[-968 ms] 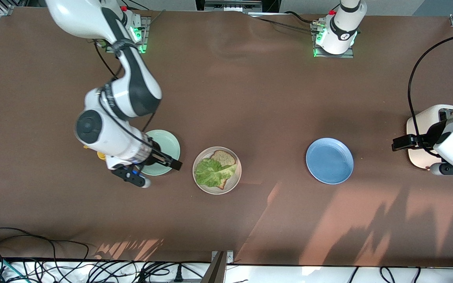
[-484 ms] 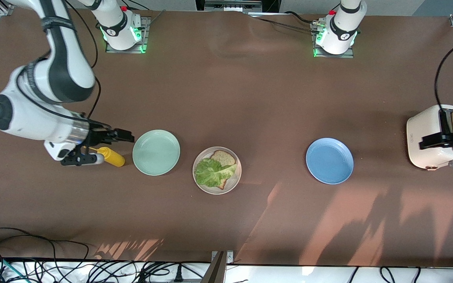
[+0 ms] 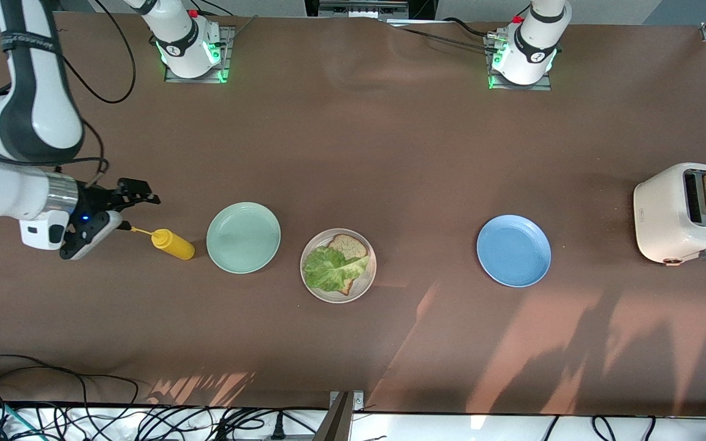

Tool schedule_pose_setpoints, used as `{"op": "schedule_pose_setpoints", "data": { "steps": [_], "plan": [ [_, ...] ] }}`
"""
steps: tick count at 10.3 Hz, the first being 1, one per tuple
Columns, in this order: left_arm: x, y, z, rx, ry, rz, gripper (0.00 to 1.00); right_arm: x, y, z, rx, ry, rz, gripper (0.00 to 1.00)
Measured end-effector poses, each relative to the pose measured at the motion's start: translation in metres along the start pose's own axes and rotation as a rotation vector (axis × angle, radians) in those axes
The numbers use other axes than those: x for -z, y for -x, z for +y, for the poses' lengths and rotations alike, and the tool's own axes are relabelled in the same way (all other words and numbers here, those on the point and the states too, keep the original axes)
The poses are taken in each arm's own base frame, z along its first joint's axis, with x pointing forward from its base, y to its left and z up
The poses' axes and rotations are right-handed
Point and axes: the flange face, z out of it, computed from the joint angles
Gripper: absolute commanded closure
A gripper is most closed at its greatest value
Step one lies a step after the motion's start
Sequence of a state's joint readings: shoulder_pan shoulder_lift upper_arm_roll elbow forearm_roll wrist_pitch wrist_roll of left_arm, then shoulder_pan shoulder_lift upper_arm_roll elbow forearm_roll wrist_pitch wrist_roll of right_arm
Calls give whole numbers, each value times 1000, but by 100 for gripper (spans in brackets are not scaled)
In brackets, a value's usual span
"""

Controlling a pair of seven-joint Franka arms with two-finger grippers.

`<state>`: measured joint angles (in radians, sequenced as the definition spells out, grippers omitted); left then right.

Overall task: Make sandwich on beige plate with both arms
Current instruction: 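Grasp the yellow mustard bottle with the right gripper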

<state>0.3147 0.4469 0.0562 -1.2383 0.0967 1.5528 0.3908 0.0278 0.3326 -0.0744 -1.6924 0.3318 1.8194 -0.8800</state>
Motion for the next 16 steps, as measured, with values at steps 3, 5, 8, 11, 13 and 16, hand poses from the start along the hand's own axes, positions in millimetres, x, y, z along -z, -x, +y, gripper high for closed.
{"op": "schedule_pose_setpoints", "data": {
  "steps": [3, 5, 8, 11, 13, 16],
  "plan": [
    [-47, 16, -65, -31, 26, -65, 0, -15, 41, 53, 240, -34, 10, 0],
    [-84, 24, -101, -53, 54, -91, 1, -50, 57, 88, 404, -100, 82, 0],
    [-116, 19, -108, -70, 51, -139, 2, -97, 80, 131, 575, -158, 200, 0],
    [-137, 22, -105, -76, 73, -185, 2, -125, 89, 151, 691, -202, 332, 0],
    [-146, 26, -102, -75, 95, -220, 8, -158, 92, 159, 783, -213, 443, 0],
    [-152, 32, -103, -34, 110, -251, 39, -204, 102, 168, 855, -230, 582, 0]
  ]
}}
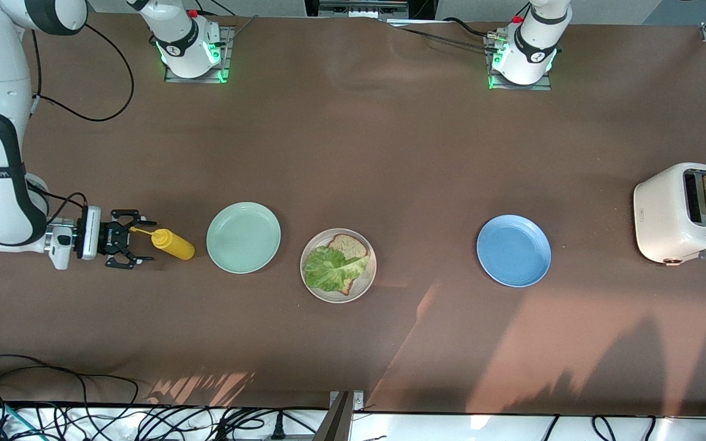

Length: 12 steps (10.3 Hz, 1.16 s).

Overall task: Make sandwich on beige plate with both arms
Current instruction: 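Grasp the yellow mustard bottle with the right gripper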

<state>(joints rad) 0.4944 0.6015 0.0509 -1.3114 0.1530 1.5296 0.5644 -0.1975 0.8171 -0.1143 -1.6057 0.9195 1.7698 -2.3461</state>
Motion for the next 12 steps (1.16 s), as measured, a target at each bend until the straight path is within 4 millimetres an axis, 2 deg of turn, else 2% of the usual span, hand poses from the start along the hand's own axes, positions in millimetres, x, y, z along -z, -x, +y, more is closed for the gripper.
{"op": "schedule_pose_setpoints", "data": {
  "steps": [4, 6, 7, 8, 9, 10, 11, 12],
  "plan": [
    [0, 0, 1, 12, 2, -4, 39, -23, 5, 2, -28, 18, 86, 0],
    [0, -1, 3, 10, 2, -4, 46, -43, 6, 5, -44, 22, 134, 0],
    [0, -2, 4, 9, 2, -4, 51, -54, 4, 7, -49, 24, 157, 0],
    [1, -3, 6, 8, 2, -3, 62, -63, 2, 9, -52, 26, 173, 0],
    [1, -5, 9, 10, 1, -2, 74, -69, -1, 11, -53, 26, 177, 1],
    [2, -7, 13, 13, 0, -2, 92, -72, -3, 12, -56, 25, 178, 1],
    [2, -9, 16, 16, -2, -2, 100, -73, -5, 13, -74, 23, 178, 1],
    [3, -10, 18, 15, -3, -2, 100, -72, -6, 14, -89, 22, 178, 1]
  ]
}}
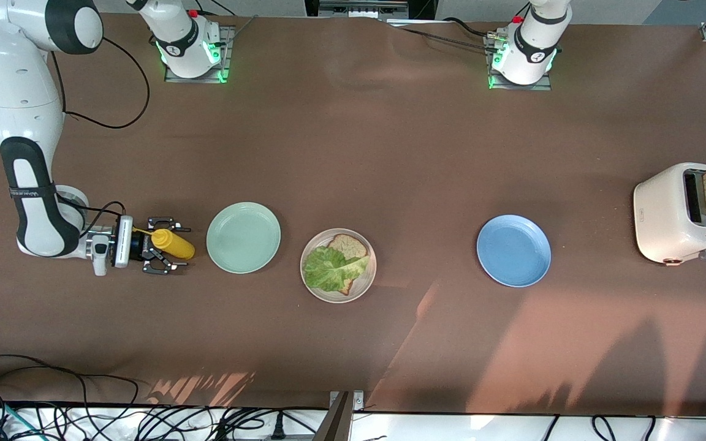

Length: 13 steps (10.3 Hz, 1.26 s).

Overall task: Make sandwich on beige plate with both arms
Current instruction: 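Grasp the yellow mustard bottle with the right gripper, then lift the mustard with the right gripper while the left gripper grasps toast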

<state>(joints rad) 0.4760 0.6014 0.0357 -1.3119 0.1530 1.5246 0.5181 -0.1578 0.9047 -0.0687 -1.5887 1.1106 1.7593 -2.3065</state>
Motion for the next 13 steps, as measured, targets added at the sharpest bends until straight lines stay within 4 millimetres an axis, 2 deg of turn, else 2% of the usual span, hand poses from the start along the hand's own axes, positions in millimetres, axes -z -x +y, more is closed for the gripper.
{"op": "schedule_pose_setpoints", "data": {
  "steps": [2, 3, 4, 6, 7, 10, 11, 13],
  "plan": [
    [0, 0, 0, 0, 0, 0, 100, 2, -4, 3, -8, 3, -1, 3],
    [0, 0, 0, 1, -1, 1, 100, 3, -6, 4, -6, 5, -2, 13],
    [1, 0, 0, 1, -1, 1, 100, 4, -8, 5, -3, 7, -2, 32],
    [2, 1, 0, 1, -2, 3, 100, 6, -16, 10, 14, 11, -4, 86],
    [3, 1, 0, 0, -3, 5, 100, 6, -19, 12, 21, 12, -7, 100],
    [4, -1, 3, -4, -6, 6, 100, 10, -32, 21, 74, -4, -69, 100],
    [5, -1, 4, -5, -7, 6, 100, 11, -45, 28, 103, -6, -133, 100],
    [5, -1, 4, -5, -7, 6, 100, 7, -94, 36, 64, -34, -363, 100]
  ]
}}
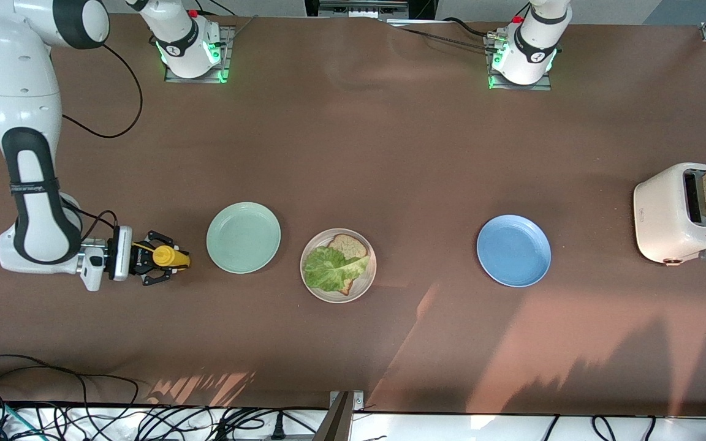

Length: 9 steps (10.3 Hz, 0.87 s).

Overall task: Make sandwich on beige plate with both arms
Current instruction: 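Lift the mustard with the right gripper while the left gripper grasps toast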

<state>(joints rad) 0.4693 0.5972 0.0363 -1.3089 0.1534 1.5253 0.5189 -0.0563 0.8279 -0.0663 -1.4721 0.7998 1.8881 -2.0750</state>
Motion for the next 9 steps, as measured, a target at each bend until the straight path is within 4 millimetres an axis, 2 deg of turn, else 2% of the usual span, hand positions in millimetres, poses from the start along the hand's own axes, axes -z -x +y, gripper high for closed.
{"op": "schedule_pose_setpoints", "data": {
  "steps": [2, 4, 6, 9],
  "plan": [
    [1, 0, 0, 0, -1, 1, 100, 11, -67, 1, -91, -18, -215, 100],
    [1, 0, 0, 0, -1, 2, 100, 8, -122, -3, -162, -10, -348, 100],
    [2, 0, 0, 0, -1, 3, 100, -9, -162, -9, -223, 4, -493, 100],
    [2, 0, 0, 0, -2, 3, 100, -52, -213, -21, -282, 53, -672, 100]
  ]
}}
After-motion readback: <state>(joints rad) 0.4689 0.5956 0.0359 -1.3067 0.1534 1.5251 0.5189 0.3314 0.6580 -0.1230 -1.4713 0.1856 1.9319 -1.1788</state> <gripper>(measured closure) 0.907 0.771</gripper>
